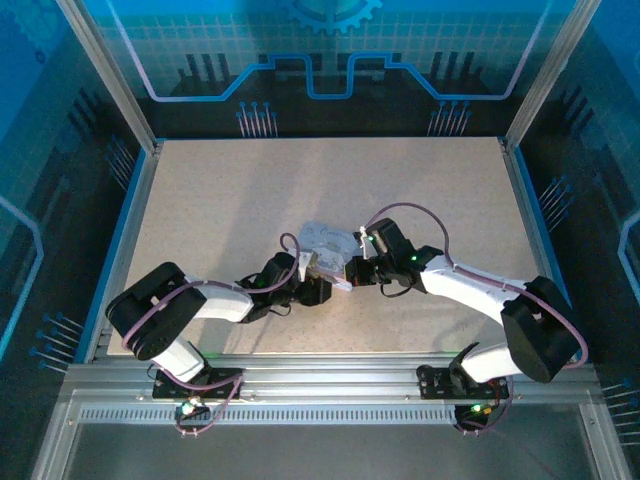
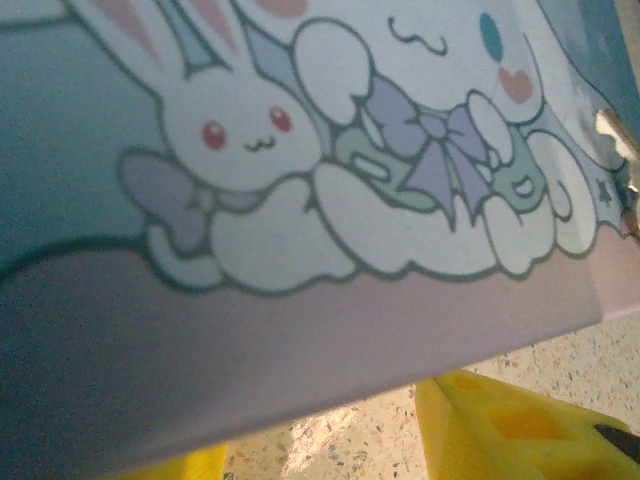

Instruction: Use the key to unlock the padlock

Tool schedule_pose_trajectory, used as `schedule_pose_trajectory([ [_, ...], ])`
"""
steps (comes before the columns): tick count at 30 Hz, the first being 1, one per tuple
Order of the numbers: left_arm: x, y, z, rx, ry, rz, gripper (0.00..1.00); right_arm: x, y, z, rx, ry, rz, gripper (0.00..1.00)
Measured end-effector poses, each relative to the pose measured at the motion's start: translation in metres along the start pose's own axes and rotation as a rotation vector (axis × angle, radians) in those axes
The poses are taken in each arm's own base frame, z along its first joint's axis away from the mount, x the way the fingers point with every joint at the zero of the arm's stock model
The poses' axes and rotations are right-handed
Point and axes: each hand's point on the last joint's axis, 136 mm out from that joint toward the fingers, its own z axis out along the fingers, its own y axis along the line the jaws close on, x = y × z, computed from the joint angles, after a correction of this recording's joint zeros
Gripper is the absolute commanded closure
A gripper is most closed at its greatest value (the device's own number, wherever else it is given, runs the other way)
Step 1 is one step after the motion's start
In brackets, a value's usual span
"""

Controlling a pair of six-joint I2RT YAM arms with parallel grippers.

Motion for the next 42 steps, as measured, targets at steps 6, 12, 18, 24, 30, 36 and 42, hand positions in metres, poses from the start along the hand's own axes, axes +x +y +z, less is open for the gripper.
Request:
schedule_pose_trajectory([
  [6,-0.002,0.002,0.000,-0.017,-0.014,-0.045,0.49,0.000,0.000,0.000,0.000,-0.001,0.000,1.00],
  [12,-0.005,0.002,0.002,-0.031,-0.031,-0.085,0.50,-0.001,0.001,0.001,-0.005,-0.001,-0.001,1.00],
  [18,-0.007,0.004,0.003,-0.041,-0.047,-0.119,0.52,-0.002,0.002,0.002,-0.013,-0.003,-0.003,1.00],
  [24,-0.007,0.003,0.005,-0.050,-0.057,-0.142,0.57,-0.003,0.002,0.003,-0.015,-0.006,-0.003,1.00],
  [30,-0.008,0.003,0.008,-0.053,-0.067,-0.174,0.61,-0.004,0.003,0.003,-0.015,-0.013,-0.005,1.00],
  [36,-0.010,0.002,0.010,-0.043,-0.075,-0.203,0.67,-0.004,0.002,0.003,-0.013,-0.015,-0.005,1.00],
  [42,-0.009,0.002,0.010,-0.043,-0.076,-0.223,0.71,-0.005,0.002,0.003,-0.012,-0.016,-0.006,1.00],
])
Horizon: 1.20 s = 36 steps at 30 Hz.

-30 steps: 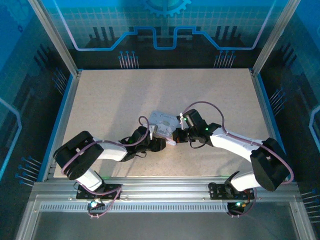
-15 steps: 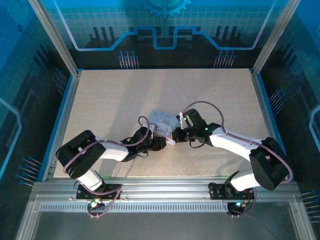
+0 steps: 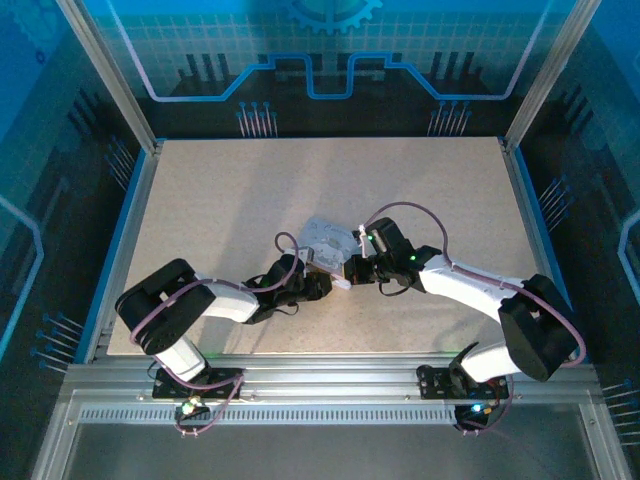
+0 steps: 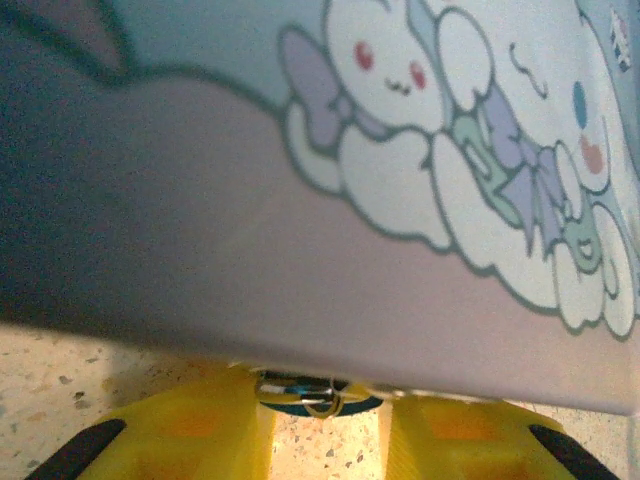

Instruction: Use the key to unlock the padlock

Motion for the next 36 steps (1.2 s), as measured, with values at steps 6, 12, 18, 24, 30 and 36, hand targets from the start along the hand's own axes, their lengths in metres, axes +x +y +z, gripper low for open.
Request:
schedule_pose_trajectory([
  [6,0.000,0.000,-0.002,0.003,-0.002,-0.025,0.73,-0.002,0.001,-0.008,0.003,-0.016,-0.030,1.00],
  [12,-0.007,-0.010,-0.011,0.024,-0.017,-0.056,0.73,-0.016,0.012,-0.032,-0.016,-0.101,-0.106,1.00],
  [18,-0.005,-0.018,-0.019,0.045,0.008,-0.110,0.73,-0.015,0.017,-0.059,-0.033,-0.190,-0.208,1.00],
  [24,0.004,-0.017,-0.020,0.036,0.061,-0.167,0.74,0.003,0.015,-0.065,-0.030,-0.218,-0.310,1.00],
  [30,0.002,-0.027,-0.021,0.050,0.081,-0.200,0.75,0.031,0.013,-0.049,-0.018,-0.176,-0.415,1.00],
  [36,-0.002,-0.037,-0.024,0.067,0.098,-0.237,0.76,0.049,0.010,-0.031,-0.002,-0.146,-0.505,1.00],
])
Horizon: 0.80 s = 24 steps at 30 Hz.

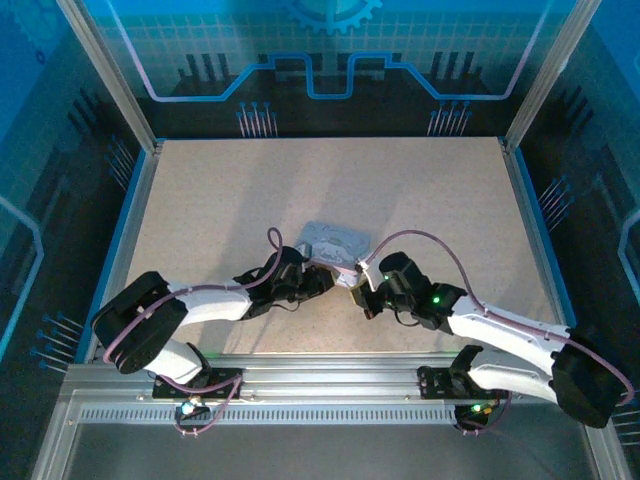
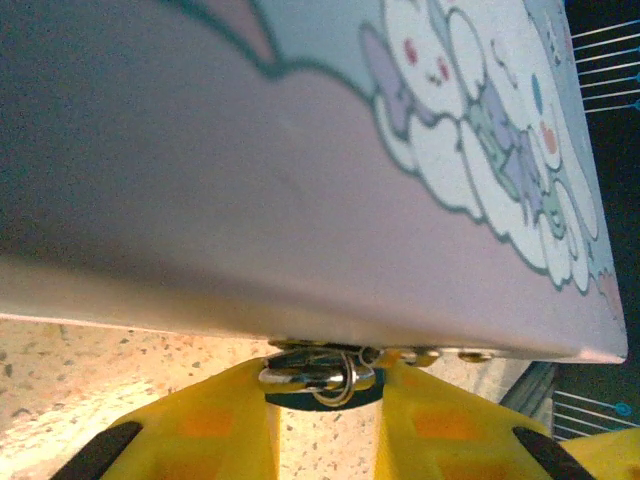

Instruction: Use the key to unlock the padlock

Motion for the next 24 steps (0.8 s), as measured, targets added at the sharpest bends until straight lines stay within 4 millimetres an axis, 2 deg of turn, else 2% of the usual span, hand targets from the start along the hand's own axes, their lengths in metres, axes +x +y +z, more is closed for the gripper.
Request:
schedule_pose_trajectory([
  [7,0.003,0.000,-0.001,-0.007,0.019,-0.033,0.78,0.014,-0.006,0.016,0.023,0.028,-0.053,1.00],
  [16,0.005,0.000,-0.004,-0.013,0.028,-0.045,0.78,0.016,-0.010,0.028,0.039,0.037,-0.105,1.00],
  [24,0.005,-0.003,-0.007,-0.011,0.031,-0.054,0.78,0.030,-0.013,0.043,0.046,0.098,-0.133,1.00],
])
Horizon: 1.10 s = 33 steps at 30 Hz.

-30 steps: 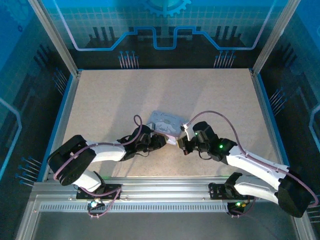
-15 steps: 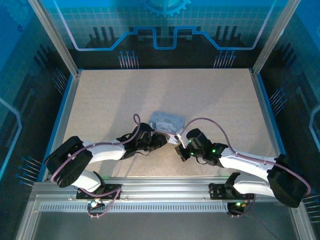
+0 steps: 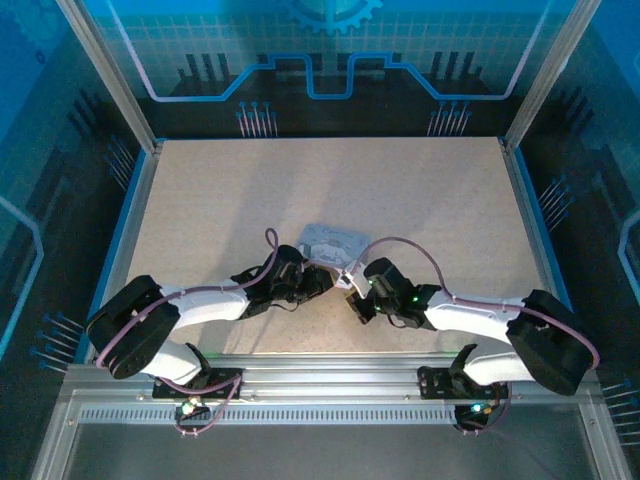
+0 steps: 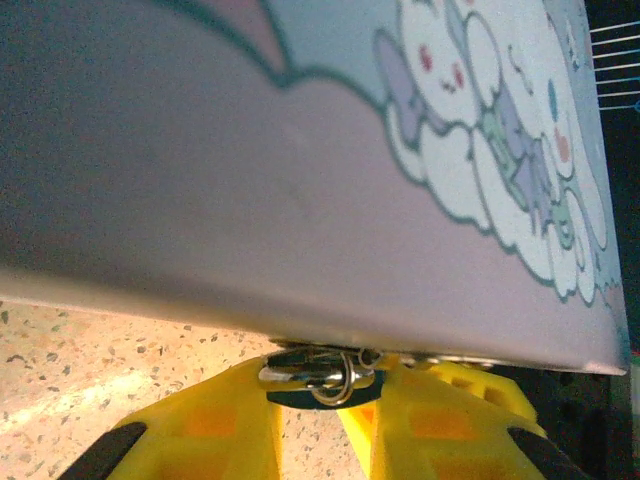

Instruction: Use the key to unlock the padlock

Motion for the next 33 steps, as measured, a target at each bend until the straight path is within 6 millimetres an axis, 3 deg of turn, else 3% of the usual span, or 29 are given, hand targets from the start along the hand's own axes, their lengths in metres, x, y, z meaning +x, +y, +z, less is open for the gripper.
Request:
schedule_pose_trajectory([
  [21,0.000,0.001,0.000,-0.006,0.001,-0.007,0.78,-0.006,0.005,0.005,-0.017,-0.006,-0.023,1.00],
  [33,-0.001,-0.002,-0.002,0.003,-0.003,-0.005,0.78,-0.024,0.009,-0.002,-0.032,-0.068,-0.029,1.00],
])
